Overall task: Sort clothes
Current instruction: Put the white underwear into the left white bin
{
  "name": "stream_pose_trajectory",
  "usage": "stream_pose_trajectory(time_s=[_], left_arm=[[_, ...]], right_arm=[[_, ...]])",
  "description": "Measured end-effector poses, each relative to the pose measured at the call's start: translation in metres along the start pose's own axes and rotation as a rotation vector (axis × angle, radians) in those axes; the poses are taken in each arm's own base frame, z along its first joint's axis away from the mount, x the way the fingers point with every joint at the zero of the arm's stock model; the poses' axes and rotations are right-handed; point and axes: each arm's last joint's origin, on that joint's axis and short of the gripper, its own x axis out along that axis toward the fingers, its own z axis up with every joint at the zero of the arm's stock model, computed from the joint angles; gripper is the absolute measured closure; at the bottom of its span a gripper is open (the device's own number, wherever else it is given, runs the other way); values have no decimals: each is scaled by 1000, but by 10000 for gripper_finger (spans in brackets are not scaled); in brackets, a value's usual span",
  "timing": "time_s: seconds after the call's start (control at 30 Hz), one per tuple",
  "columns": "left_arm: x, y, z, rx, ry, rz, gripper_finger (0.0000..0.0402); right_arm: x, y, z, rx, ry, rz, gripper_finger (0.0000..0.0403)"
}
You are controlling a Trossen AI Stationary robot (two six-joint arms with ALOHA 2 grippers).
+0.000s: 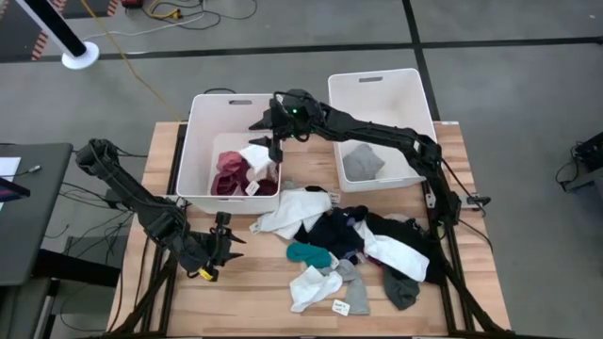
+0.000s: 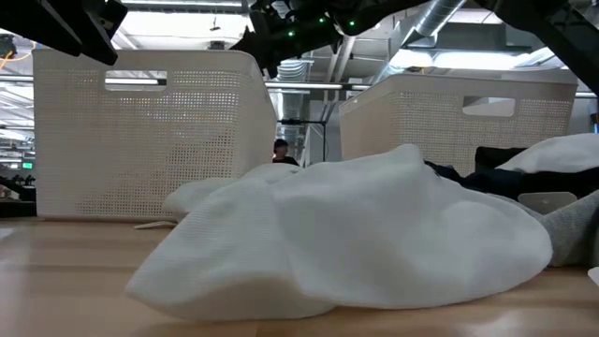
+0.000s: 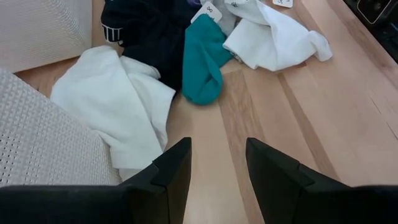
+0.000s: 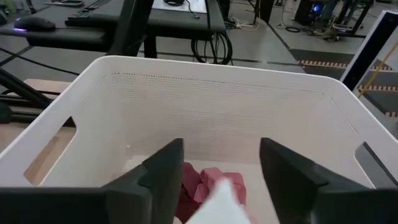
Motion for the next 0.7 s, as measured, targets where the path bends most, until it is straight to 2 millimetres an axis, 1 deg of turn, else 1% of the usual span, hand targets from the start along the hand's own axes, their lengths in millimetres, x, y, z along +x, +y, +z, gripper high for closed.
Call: stream_pose_trajectory(time_s=[0.1, 0.33, 0.5, 0.57, 0.7], left_arm=[[0, 0, 0, 0, 0, 0, 253], [0, 0, 0, -3, 1, -1, 253], [0, 0, 0, -1, 3, -9, 253], [0, 0, 0, 1, 5, -11, 253], [0, 0, -1, 19, 7, -11, 253]], right_arm=[[1, 2, 0, -2, 0, 3, 159], [0, 6, 3, -21, -2, 11, 155], [-4, 17, 11, -64, -3, 35, 155], [-9, 23, 16, -82, 15, 49, 155], [-22, 38, 31, -126, 14, 76, 155]])
